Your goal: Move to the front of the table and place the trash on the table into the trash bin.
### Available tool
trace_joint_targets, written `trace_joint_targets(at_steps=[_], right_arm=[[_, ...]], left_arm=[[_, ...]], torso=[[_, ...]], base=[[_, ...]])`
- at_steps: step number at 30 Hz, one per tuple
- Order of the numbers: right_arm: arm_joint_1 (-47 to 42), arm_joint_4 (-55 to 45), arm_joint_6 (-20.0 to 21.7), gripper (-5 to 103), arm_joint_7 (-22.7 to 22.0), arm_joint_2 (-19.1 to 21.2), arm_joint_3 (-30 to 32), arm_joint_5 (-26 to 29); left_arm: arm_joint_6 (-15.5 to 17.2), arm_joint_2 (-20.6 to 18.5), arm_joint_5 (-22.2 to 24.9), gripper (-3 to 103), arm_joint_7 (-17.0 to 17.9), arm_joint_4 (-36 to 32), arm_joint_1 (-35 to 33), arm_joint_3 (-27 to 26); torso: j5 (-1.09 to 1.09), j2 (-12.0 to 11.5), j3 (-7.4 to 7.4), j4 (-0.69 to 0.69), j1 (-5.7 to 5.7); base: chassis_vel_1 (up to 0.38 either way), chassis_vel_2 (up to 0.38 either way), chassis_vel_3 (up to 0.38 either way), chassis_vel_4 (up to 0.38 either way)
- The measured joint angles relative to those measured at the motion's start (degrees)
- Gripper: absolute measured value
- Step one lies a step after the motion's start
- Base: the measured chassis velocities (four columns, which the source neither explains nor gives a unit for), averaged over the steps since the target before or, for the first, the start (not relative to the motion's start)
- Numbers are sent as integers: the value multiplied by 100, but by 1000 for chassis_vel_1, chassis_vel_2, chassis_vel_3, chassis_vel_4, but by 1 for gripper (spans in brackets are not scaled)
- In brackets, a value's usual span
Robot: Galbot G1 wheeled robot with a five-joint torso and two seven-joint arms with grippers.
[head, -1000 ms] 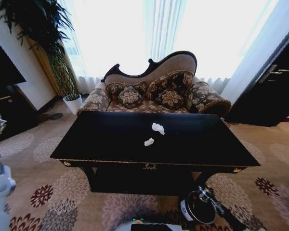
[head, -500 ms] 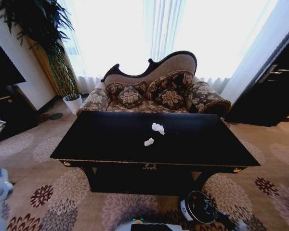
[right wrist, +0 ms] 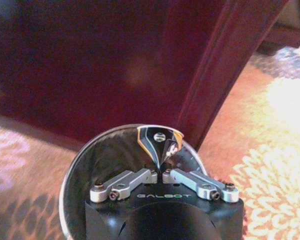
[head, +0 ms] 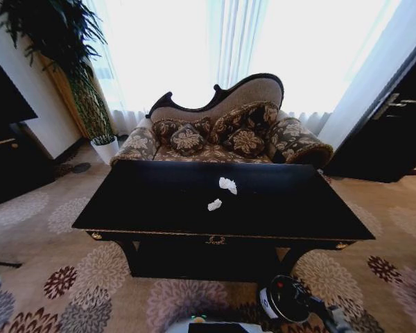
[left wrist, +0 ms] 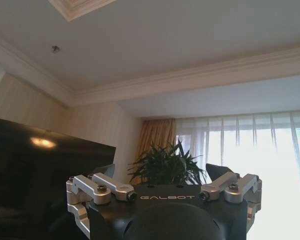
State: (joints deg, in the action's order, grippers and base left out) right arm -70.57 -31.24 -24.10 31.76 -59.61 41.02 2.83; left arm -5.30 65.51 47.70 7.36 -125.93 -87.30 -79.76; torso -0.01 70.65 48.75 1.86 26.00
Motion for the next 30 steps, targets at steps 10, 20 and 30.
trace_joint_targets(at_steps=[10, 20, 30], right_arm=[[-129, -95, -13, 35, 392, 15, 68, -151], [-608, -1199, -143, 74, 1276, -187, 233, 317], [-1173, -2329, -227, 100, 3278, -169, 470, 2233]], left_arm=[[0, 122, -104, 100, 2, -116, 18, 68], [-1, 170, -146, 100, 7, -118, -1, 75], [22, 271, -305, 100, 21, -206, 26, 193]], torso=[[1, 0, 0, -1, 0], [3, 0, 0, 0, 0], [-1, 1, 0, 0, 0]], base=[[0, 0, 0, 0], [0, 0, 0, 0], [0, 0, 0, 0]])
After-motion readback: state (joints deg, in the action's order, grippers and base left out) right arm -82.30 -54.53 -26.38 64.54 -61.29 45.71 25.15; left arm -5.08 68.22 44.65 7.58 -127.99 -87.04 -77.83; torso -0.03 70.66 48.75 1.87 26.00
